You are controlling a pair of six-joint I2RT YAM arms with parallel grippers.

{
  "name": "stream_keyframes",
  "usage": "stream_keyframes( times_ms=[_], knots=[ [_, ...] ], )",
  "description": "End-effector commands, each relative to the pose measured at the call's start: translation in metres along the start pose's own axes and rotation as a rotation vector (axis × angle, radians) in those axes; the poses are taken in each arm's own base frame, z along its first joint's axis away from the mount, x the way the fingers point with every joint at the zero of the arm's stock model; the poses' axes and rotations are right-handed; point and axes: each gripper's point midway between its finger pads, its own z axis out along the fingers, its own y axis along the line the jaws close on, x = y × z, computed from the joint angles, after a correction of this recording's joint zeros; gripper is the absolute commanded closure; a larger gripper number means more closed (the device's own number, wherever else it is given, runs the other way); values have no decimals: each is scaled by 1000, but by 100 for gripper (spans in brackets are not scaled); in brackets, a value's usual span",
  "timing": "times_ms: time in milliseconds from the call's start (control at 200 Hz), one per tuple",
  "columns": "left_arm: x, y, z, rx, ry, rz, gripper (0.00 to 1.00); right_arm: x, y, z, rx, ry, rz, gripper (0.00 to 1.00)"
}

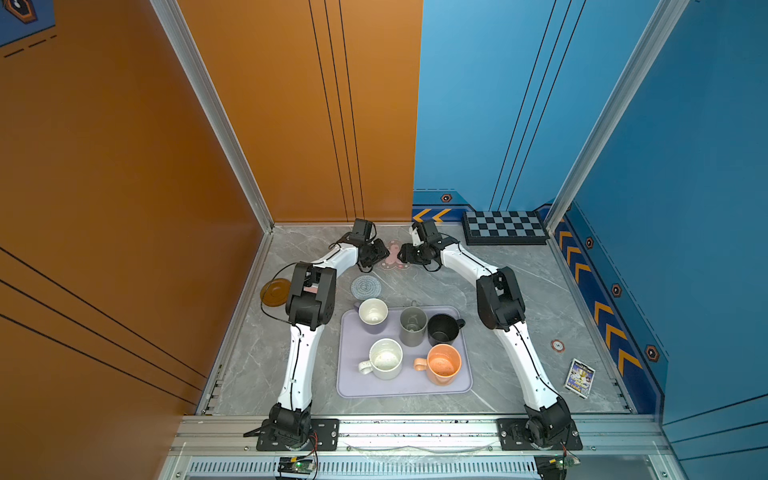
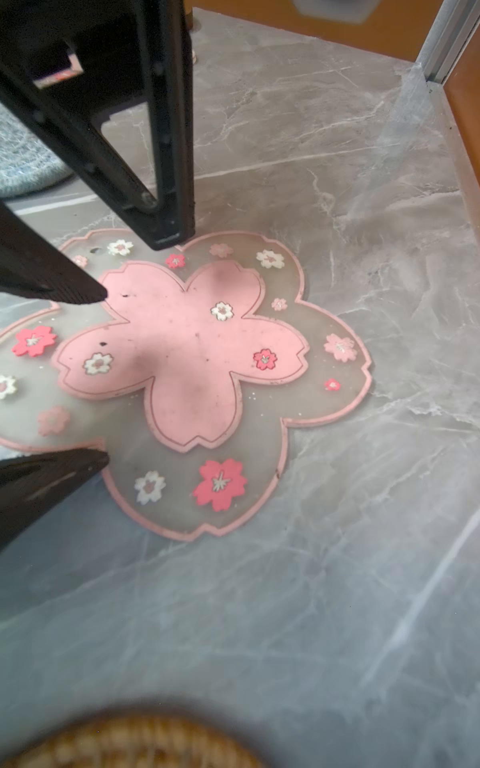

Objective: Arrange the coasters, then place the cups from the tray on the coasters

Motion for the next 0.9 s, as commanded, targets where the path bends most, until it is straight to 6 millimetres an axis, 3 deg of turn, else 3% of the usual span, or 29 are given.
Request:
stream_keyframes(
  times_ms=[0,155,470,701,896],
  knots=[
    [29,18,32,-16,94,-55,50,50,-7,25,1,151,52,42],
    [23,15,38,-4,85,-71,50,46,-16,28,5,146,67,42],
    [31,21,25,-30,75,-88,50,21,-34,31,15,88,112,41],
    [33,34,18,-39,66,-131,50,29,-24,37,-5,107,98,41],
    [21,39,18,-30,53,-142,50,36,-21,36,-7,127,99,41]
  ],
)
